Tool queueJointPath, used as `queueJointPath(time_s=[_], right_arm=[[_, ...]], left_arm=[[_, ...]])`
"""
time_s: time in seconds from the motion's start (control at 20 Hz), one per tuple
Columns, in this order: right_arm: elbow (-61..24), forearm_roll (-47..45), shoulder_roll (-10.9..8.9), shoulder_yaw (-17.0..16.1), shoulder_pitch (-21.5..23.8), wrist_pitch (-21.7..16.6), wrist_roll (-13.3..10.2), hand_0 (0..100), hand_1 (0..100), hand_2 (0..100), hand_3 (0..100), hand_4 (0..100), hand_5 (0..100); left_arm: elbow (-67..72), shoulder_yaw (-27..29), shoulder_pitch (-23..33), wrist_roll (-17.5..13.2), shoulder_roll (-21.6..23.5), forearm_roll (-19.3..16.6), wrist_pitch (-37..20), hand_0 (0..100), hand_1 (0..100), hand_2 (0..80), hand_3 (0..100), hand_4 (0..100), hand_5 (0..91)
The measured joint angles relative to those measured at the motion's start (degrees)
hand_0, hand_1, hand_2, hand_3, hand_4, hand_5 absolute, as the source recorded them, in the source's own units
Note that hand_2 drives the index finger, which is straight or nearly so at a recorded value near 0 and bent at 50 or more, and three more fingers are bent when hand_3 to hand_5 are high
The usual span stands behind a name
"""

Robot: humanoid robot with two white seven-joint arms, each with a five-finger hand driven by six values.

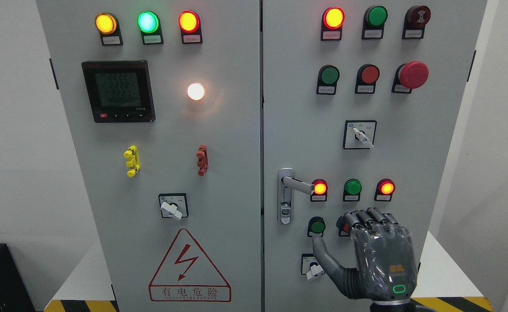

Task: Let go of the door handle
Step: 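Open the right hand fingers and pull away from the handle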

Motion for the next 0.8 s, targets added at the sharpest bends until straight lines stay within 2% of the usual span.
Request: queueJointPath(time_s=[0.4,0.8], right_arm=[[-2.36,-2.88,-0.13,-3.93,-0.31,-2.92,-0.04,30,17,0,0,0,0],[-4.64,-3.81,0.02,-5.76,-0.85,-3.06,-0.05,29,18,0,0,0,0]], left_arm=[[0.00,0.00,0.00,0.00,0.00,0.00,0.00,0,0,2.3,10,1,0.0],[0.00,0.00,0.00,0.00,0.00,0.00,0.00,0,0,2.3,9,1,0.0]])
